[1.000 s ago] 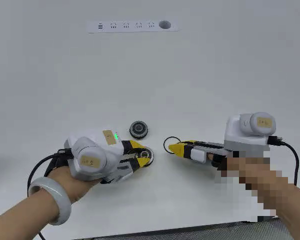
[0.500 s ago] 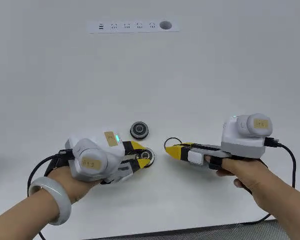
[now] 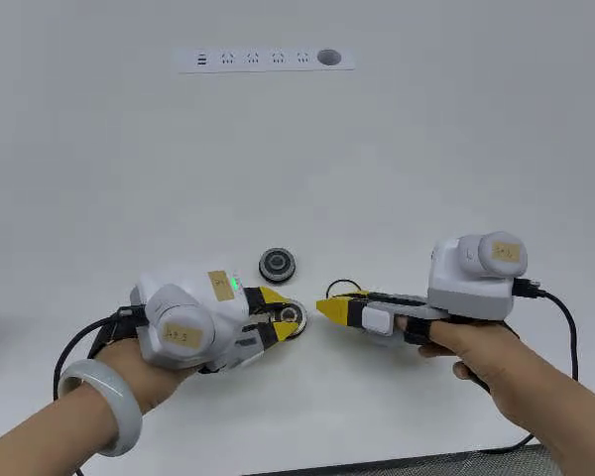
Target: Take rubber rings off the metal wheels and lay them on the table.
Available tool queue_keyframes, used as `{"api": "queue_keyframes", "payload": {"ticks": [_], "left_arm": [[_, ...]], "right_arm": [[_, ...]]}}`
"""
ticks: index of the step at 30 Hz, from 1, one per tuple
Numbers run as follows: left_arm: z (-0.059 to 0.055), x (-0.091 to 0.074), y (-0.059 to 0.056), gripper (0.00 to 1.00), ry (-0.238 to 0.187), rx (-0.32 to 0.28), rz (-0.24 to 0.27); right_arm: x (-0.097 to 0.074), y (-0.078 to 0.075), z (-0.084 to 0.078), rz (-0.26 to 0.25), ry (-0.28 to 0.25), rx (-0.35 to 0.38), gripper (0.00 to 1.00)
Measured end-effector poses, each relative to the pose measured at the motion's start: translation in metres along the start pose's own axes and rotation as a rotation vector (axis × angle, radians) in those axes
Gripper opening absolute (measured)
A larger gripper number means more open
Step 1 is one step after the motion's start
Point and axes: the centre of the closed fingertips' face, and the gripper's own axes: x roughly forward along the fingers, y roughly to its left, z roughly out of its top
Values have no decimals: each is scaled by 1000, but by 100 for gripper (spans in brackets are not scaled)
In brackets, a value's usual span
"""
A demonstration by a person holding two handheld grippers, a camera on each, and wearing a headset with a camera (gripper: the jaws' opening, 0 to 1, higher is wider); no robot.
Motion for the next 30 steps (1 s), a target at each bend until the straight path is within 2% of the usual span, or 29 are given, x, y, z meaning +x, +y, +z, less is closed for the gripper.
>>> {"api": "queue_keyframes", "payload": {"ticks": [30], "left_arm": [[-3,0,2,13,-7,-19,4]], "right_arm": [[21,15,-14,80,70,62,20]]}}
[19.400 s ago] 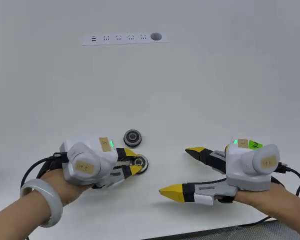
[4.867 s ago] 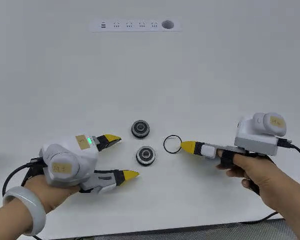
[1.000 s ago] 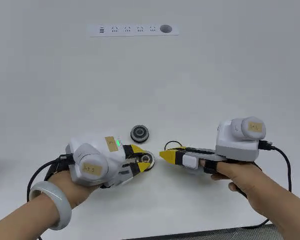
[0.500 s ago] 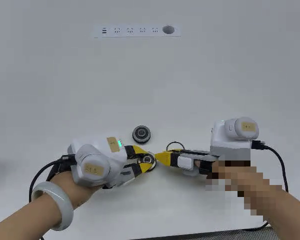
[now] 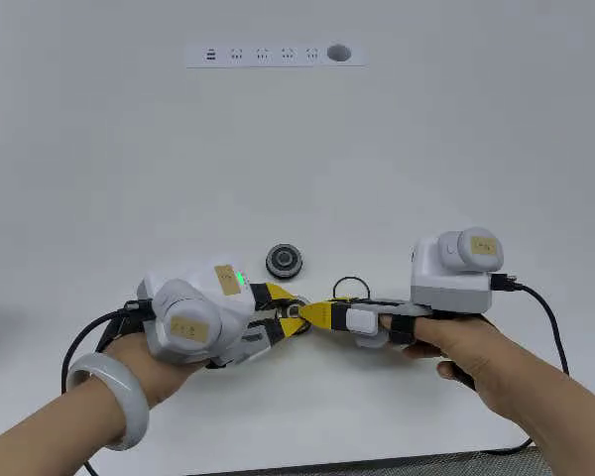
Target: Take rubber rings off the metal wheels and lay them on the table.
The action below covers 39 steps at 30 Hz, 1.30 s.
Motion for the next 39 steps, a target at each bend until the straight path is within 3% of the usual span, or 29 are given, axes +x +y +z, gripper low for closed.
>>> {"api": "queue_keyframes", "payload": {"ticks": [10,14,22,39], "left_arm": [[0,0,0,13,-3,-3,-2],[0,0,0,13,-4,-5,-2],[0,0,0,13,-3,-6,-3],[0,0,0,13,-3,-9,-3]], "right_arm": [[-1,2,-3,15,15,32,21],[-2,6,-4,43,23,61,18],[-5,5,-4,43,26,55,17],[-8,-1,-2,12,26,14,2]]}}
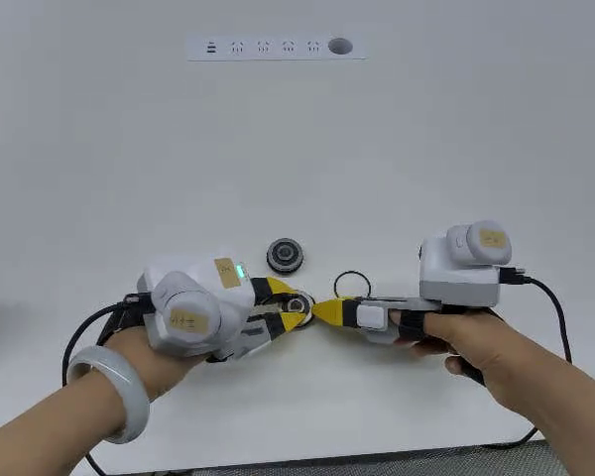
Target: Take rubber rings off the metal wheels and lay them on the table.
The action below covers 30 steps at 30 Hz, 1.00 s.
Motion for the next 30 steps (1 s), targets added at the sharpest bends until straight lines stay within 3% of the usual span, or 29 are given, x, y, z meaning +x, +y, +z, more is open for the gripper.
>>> {"api": "queue_keyframes", "payload": {"ticks": [17,30], "left_arm": [[1,0,-2,13,6,4,-4],[2,0,-2,13,5,6,-4]], "right_arm": [[1,6,2,-6,-8,-24,2],[5,21,3,28,-8,-37,2]]}}
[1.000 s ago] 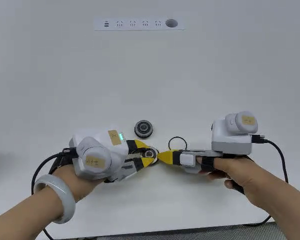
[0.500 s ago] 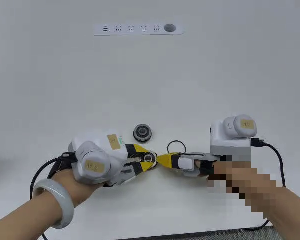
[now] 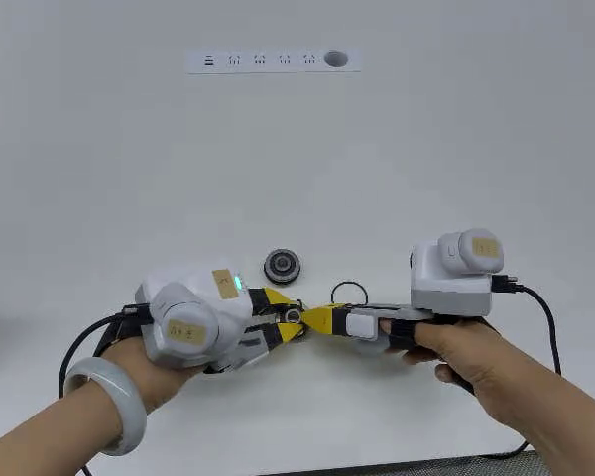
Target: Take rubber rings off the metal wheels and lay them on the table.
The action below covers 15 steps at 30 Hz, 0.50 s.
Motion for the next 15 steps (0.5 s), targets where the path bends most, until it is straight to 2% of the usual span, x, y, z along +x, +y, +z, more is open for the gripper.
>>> {"api": "queue_keyframes", "payload": {"ticks": [2,10,15], "left_arm": [[0,0,0,13,0,0,1],[1,0,0,13,-5,14,0],[-1,1,2,13,-11,16,8]], "right_arm": [[-2,3,0,23,-5,16,2],[-5,-4,1,-4,-19,41,2],[-3,-1,1,2,-16,43,2]]}}
